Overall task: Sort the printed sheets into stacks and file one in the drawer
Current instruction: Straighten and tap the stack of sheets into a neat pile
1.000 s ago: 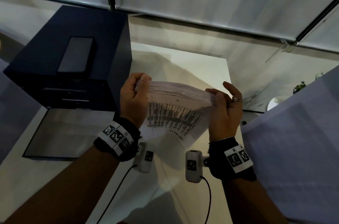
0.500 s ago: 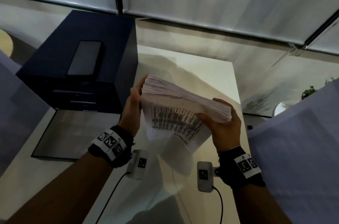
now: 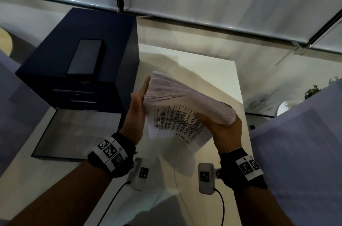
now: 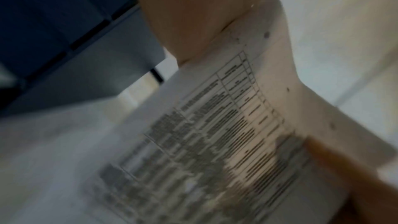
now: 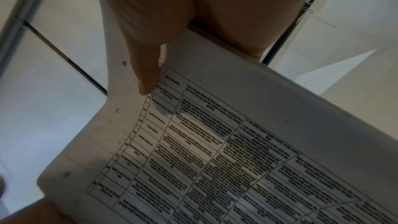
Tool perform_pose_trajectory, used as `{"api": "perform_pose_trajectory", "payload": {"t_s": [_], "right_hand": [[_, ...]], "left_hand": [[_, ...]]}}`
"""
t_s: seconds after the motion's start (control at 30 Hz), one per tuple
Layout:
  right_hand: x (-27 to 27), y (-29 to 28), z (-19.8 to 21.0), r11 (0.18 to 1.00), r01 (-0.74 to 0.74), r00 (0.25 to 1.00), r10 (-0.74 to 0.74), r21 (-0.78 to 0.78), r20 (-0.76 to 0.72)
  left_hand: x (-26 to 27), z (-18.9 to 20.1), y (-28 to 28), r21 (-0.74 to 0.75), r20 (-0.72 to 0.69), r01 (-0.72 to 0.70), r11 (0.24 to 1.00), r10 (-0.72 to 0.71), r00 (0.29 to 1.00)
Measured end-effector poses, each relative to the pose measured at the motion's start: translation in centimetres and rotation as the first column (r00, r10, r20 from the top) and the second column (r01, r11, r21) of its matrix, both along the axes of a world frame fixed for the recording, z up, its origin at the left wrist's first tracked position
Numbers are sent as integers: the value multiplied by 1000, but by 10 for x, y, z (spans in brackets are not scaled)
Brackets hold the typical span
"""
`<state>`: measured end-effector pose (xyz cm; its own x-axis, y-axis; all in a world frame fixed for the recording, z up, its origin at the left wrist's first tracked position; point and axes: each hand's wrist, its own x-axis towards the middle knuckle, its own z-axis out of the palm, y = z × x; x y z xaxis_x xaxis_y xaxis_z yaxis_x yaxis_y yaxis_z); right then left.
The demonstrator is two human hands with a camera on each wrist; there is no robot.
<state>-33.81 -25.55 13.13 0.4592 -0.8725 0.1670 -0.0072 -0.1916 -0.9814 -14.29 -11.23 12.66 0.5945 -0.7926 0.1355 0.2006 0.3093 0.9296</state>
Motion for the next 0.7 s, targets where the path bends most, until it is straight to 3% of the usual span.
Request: {"api": "perform_pose_trajectory", "payload": {"t_s": [0.1, 0.2, 0.33, 0.47, 0.7], "right_hand": [[0, -3, 1, 1000, -9, 1000, 9, 17, -16], [-1, -7, 3, 998, -52, 998, 53, 37, -26], [-2, -18, 7, 996, -64, 997, 66, 57, -37], [-1, -11, 3, 994, 9, 996, -20, 109, 93], [-4, 0, -7, 981, 39, 992, -61, 191, 107]], "left_hand": [[12, -7, 5, 135, 216, -3, 991, -27, 976], [30, -18, 6, 275, 382, 40, 961, -148, 912], [42, -19, -8, 253, 352, 68, 965, -157, 923], [38, -13, -20, 228, 345, 43, 973, -122, 931], [37, -18, -26, 225, 318, 50, 973, -122, 940]]}}
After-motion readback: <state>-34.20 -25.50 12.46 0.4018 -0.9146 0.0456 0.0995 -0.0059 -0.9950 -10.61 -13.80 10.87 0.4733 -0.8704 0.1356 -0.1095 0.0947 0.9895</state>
